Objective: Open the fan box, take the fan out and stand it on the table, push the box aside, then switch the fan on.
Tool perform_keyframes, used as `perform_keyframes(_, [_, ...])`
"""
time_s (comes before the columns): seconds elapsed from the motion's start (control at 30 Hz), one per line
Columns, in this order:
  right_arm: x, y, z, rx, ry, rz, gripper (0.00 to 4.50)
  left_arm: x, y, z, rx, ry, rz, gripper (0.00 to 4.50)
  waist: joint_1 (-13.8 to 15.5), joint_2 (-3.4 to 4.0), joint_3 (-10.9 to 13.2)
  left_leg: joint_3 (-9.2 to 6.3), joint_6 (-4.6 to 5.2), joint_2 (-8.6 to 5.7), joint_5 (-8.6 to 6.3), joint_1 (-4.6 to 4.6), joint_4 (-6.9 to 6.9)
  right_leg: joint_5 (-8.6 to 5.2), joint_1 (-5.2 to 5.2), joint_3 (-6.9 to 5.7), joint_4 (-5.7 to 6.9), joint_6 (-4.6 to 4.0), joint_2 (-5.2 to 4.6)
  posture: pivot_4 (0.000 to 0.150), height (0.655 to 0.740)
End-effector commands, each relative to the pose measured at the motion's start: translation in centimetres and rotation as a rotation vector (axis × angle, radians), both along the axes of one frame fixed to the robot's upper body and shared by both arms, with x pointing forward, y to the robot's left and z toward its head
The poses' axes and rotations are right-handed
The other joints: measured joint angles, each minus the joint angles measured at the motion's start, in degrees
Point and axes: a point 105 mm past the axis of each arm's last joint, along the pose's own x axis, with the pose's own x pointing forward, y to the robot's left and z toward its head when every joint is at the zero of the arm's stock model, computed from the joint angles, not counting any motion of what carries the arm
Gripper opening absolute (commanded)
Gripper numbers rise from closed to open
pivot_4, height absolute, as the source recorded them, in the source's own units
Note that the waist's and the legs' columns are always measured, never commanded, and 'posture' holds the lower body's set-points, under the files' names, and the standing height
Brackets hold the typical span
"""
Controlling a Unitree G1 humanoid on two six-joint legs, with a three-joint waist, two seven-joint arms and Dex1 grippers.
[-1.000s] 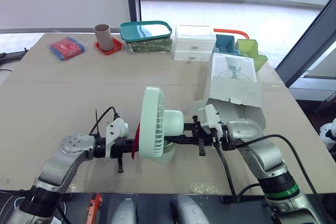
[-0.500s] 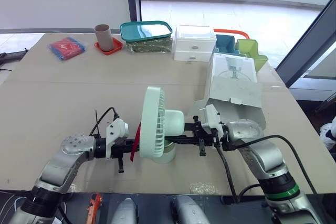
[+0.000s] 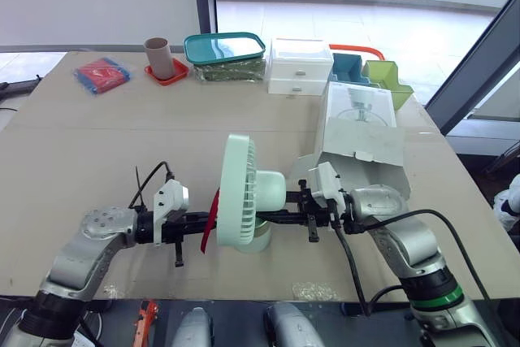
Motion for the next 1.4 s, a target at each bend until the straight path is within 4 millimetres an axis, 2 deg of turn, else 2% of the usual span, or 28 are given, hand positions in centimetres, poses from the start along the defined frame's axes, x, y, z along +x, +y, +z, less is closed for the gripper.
perform_keyframes(0.03, [-0.1,-0.3,-0.1,-0.013,0.012,-0.002,0.44,-0.4,0.3,1.1,-0.028,-0.025,0.014,0.05,0.00,0.00,0.00,0.00,0.00,0.00,0.00,0.00,0.00,0.00,0.00,0.00,0.00,0.00,0.00,0.150,0.7400])
perform_keyframes(0.13, [-0.3,-0.3,0.0,-0.011,0.012,-0.003,0.44,-1.0,0.7,0.7,-0.049,0.002,0.035,0.05,0.00,0.00,0.00,0.00,0.00,0.00,0.00,0.00,0.00,0.00,0.00,0.00,0.00,0.00,0.00,0.150,0.7400])
perform_keyframes(0.17, [-0.2,-0.3,0.2,-0.005,0.006,-0.005,0.44,-1.0,1.0,0.6,-0.049,-0.005,0.047,0.28,0.00,0.00,0.00,0.00,0.00,0.00,0.00,0.00,0.00,0.00,0.00,0.00,0.00,0.00,0.00,0.150,0.7400])
perform_keyframes(0.3, [0.4,0.1,2.0,0.037,-0.030,-0.020,0.44,-1.1,1.6,0.5,-0.054,-0.011,0.074,0.28,0.00,0.01,0.00,0.00,0.01,0.02,0.00,0.00,-0.01,-0.01,-0.01,0.00,0.00,-0.01,0.00,0.150,0.7400])
perform_keyframes(0.47, [1.0,0.3,3.1,0.045,-0.065,-0.031,0.44,-0.9,2.1,0.3,-0.054,-0.036,0.104,0.28,0.00,0.02,0.02,0.00,0.00,0.02,0.00,0.00,-0.01,-0.01,-0.01,0.00,0.00,-0.01,0.00,0.150,0.7400])
perform_keyframes(0.87, [3.3,1.0,4.8,0.096,-0.084,-0.086,0.44,-0.8,1.5,0.2,-0.066,-0.053,0.091,0.28,-0.01,0.04,0.04,0.02,0.01,0.04,-0.01,-0.08,-0.09,-0.02,-0.14,-0.02,0.00,-0.09,0.00,0.150,0.7400])
perform_keyframes(1.0, [4.3,1.2,5.2,0.094,-0.097,-0.103,0.44,-1.2,1.2,0.0,-0.059,-0.050,0.065,0.28,-0.13,0.04,0.05,0.02,0.01,0.04,-0.01,-0.08,-0.09,-0.01,-0.16,-0.03,0.02,-0.11,0.00,0.150,0.7400])
perform_keyframes(1.13, [6.7,1.7,6.1,0.081,-0.115,-0.108,0.44,-1.1,0.8,0.2,-0.071,-0.056,0.049,0.28,-0.16,0.05,0.05,0.03,0.01,0.04,-0.01,-0.10,-0.10,-0.01,-0.19,-0.04,0.01,-0.13,-0.01,0.150,0.7400])
perform_keyframes(1.4, [9.3,3.2,5.4,0.065,-0.087,-0.091,0.44,-0.8,0.5,0.3,-0.078,-0.073,0.065,0.28,-0.40,0.09,0.09,0.05,0.03,0.09,-0.02,-0.11,-0.13,0.00,-0.24,-0.11,0.04,-0.24,0.00,0.150,0.7400])
